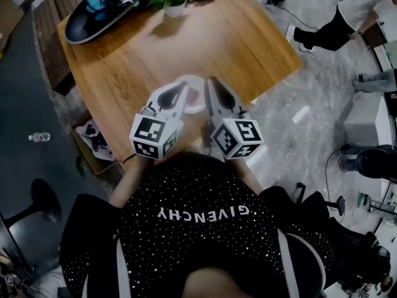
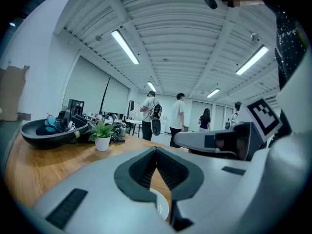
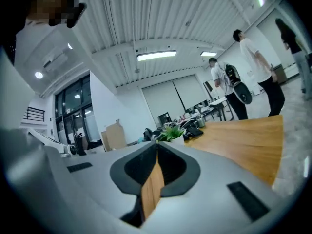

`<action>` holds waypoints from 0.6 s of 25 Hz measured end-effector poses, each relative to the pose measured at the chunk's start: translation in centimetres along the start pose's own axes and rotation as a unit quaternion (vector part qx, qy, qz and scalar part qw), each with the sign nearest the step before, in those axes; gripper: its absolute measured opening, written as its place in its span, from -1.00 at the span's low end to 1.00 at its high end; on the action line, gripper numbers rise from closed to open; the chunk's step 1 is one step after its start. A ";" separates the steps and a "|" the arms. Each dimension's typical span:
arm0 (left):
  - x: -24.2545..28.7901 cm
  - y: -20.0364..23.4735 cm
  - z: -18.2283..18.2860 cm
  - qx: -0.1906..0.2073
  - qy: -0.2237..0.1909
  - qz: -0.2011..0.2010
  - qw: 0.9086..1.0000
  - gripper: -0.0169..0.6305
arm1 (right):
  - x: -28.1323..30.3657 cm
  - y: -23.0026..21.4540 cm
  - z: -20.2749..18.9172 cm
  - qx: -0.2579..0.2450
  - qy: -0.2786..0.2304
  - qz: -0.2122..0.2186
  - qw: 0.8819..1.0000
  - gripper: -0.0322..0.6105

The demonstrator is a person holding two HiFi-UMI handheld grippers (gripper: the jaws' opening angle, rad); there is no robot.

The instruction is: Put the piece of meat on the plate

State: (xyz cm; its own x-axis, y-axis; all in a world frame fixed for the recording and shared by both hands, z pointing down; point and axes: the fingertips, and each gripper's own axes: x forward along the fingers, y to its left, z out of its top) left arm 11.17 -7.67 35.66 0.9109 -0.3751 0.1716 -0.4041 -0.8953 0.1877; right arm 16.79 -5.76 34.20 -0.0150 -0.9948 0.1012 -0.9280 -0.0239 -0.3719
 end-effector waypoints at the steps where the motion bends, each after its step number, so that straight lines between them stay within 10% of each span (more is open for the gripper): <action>1: 0.0 -0.1 -0.1 -0.001 0.000 -0.001 1.000 -0.92 | -0.3 -0.3 -0.1 -0.006 -0.001 -0.011 1.000 -0.86; 15: -1.0 1.4 -2.0 -0.026 0.011 0.022 0.999 -0.92 | -0.8 -0.6 -2.7 -0.017 0.039 -0.032 0.999 -0.86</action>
State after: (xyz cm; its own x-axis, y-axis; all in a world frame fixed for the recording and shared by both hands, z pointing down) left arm 9.49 -8.03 37.71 0.8899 -0.4087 0.2024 -0.4489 -0.8635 0.2301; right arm 16.35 -4.63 36.88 0.0163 -0.9806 0.1954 -0.9401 -0.0816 -0.3309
